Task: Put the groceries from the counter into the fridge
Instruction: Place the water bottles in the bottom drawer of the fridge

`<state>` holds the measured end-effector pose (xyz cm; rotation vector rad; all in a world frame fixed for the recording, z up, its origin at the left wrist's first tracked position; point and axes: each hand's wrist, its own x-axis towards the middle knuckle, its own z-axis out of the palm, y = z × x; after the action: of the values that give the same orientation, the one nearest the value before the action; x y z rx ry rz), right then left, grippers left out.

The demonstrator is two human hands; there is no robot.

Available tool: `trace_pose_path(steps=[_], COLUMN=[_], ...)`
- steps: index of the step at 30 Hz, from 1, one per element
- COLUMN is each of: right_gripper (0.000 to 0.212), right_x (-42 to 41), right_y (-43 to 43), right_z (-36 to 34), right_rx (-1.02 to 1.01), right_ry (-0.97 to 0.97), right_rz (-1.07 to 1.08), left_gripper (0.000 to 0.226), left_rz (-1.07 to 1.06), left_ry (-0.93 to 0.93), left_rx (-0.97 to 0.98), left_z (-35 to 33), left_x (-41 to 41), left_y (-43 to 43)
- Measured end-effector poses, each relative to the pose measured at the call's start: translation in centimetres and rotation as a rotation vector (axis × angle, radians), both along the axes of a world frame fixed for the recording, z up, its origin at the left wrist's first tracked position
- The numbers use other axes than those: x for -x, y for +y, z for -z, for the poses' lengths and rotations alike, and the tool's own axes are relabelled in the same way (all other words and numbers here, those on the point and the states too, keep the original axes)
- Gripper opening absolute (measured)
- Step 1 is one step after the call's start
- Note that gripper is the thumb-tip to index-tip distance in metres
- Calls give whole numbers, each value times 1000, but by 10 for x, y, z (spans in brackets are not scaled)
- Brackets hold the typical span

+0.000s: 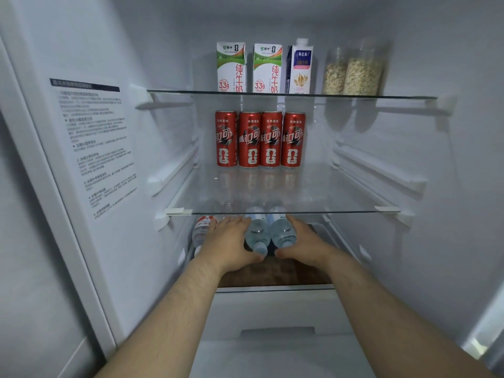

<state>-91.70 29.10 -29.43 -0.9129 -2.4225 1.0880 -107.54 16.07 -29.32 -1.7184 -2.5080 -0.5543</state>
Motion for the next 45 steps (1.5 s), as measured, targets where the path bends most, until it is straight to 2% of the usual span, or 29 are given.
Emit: trace_pose_path(steps=[2, 9, 11, 15, 22, 26, 29, 35, 40, 45], right_gripper=[47, 23, 25, 24, 17, 28, 39, 46, 39, 53], right_x=[-2, -13, -14, -26, -41, -47, -57, -83, -109, -140], right_y=[-4, -18, -19, -29, -47, -65, -78, -99, -122, -144], right_z=[-4, -6, -2, 6, 3, 3, 2, -7, -17, -24], right_rx=[-25, -18, -25, -163, -324, -331, -359, -367, -416, -392], right_ry=[68, 155, 176, 182, 46, -6, -12, -76, -144, -143], right_rz=[8, 69, 103, 168, 173, 122, 111, 127, 117, 117], left_gripper=[96, 93, 91, 90, 69, 52, 52, 62, 64, 63], left_rz=[-10, -30, -49, -67, -116, -133, -143, -94, -60, -7], left_ry=[-8, -35, -26, -44, -110, -64, -92, -87, -78, -84], left_rx=[-41, -96, -96, -127, -198, -192, -180, -113, -65, -36], left_z=[0, 2, -1, -2, 2, 1, -1, -3, -14, -17], left_x=[2, -8, -14, -24, -36, -46, -50, -64, -80, -97], left_y=[-3, -17, -23, -33, -61, -81, -97, -119, -129, -147])
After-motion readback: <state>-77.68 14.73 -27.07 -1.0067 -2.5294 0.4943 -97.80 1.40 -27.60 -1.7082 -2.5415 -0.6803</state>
